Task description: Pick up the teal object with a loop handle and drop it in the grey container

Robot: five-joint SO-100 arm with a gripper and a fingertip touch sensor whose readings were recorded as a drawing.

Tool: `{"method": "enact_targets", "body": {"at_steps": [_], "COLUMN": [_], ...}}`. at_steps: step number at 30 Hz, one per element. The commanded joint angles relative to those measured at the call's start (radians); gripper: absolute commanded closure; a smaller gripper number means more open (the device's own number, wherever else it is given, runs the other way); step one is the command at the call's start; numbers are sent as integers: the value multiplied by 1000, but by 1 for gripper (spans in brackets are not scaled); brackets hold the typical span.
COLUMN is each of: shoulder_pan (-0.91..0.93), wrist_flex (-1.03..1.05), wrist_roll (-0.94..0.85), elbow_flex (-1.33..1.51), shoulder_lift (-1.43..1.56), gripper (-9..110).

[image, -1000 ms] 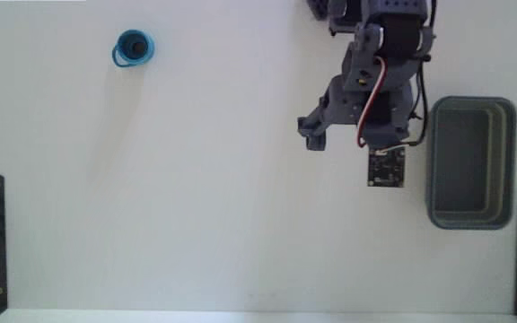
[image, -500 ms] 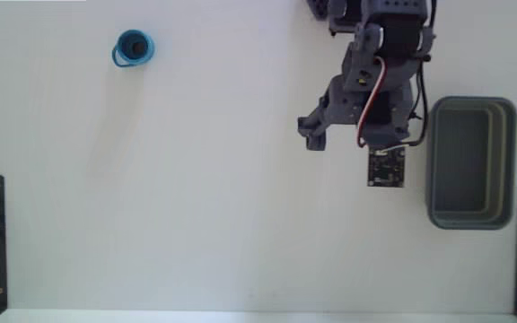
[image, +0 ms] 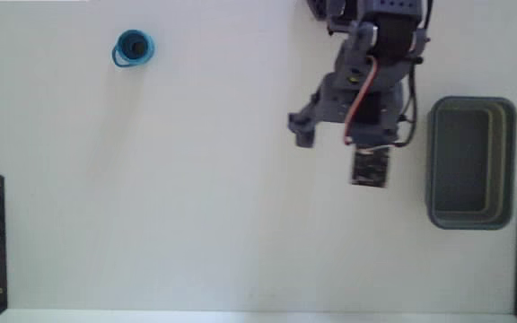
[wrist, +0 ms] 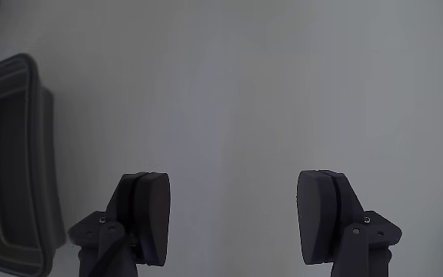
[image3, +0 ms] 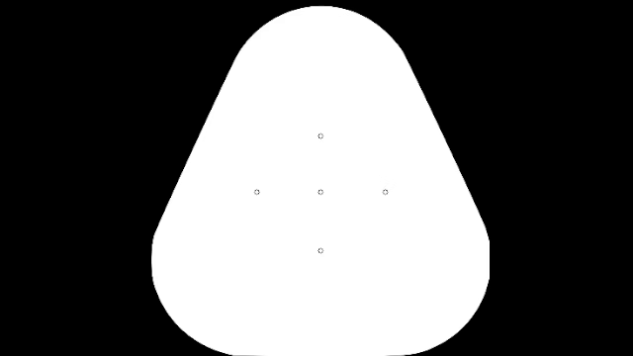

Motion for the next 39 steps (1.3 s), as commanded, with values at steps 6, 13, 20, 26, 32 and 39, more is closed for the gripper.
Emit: {"method": "enact_targets", "body": {"at_steps": [6, 13, 20, 26, 32, 39], "shoulder_pan": [182, 337, 508, 662, 748, 806], "wrist_flex": [19, 19, 19, 19, 19, 19], "wrist_roll": [5, 5, 5, 5, 5, 5], "elbow_flex": [5, 5, 5, 5, 5, 5], "shoulder_lift": [51, 51, 51, 51, 51, 51], "gripper": [-9, -9, -9, -9, -9, -9]}}
